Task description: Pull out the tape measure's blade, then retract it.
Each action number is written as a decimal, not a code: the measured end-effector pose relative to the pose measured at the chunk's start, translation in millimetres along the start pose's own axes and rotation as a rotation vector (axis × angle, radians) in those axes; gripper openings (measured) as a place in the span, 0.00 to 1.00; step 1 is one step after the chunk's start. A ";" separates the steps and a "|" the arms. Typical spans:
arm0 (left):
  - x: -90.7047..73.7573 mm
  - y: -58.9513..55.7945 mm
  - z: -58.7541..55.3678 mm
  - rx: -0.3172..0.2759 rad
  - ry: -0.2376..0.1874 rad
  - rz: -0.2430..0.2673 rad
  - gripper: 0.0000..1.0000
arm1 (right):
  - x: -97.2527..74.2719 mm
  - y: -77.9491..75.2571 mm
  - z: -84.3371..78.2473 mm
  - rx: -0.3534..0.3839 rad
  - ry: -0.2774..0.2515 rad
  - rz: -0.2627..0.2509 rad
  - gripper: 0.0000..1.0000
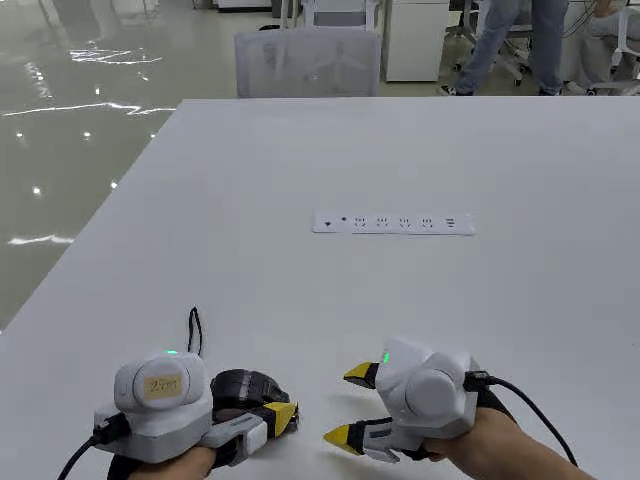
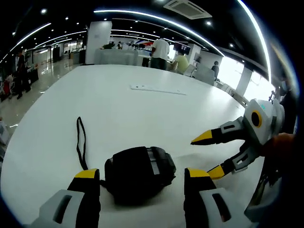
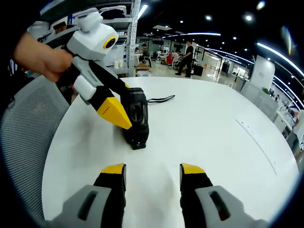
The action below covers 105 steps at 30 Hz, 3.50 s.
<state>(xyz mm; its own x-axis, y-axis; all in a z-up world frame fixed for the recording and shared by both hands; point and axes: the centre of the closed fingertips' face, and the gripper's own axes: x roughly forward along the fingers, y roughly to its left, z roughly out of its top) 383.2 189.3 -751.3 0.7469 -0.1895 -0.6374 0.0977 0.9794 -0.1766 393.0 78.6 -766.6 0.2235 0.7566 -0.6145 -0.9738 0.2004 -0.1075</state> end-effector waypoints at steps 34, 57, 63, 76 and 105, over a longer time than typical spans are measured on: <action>-37.1 7.2 -17.4 0.210 -0.085 -0.203 0.84 | -115.5 -7.0 -66.9 0.231 -0.033 -0.271 0.76; -60.3 -4.6 -29.3 0.323 -0.164 -0.320 1.00 | -143.8 18.0 -72.2 0.261 -0.173 -0.226 0.99; -68.5 -10.5 -27.0 0.304 -0.215 -0.365 1.00 | -143.3 21.3 -70.7 0.277 -0.196 -0.213 1.00; -70.8 -11.7 -32.6 0.342 -0.224 -0.368 1.00 | -140.4 22.3 -67.4 0.280 -0.216 -0.216 1.00; -64.7 -14.0 -28.2 0.345 -0.223 -0.361 1.00 | -140.4 16.4 -72.1 0.289 -0.208 -0.233 1.00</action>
<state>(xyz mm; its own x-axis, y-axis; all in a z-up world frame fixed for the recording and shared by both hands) 315.0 185.9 -728.8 0.7434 -0.5354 -0.4009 0.5558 0.8279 -0.0751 342.6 -69.2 -738.5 0.4688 0.7739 -0.4257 -0.8511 0.5248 0.0167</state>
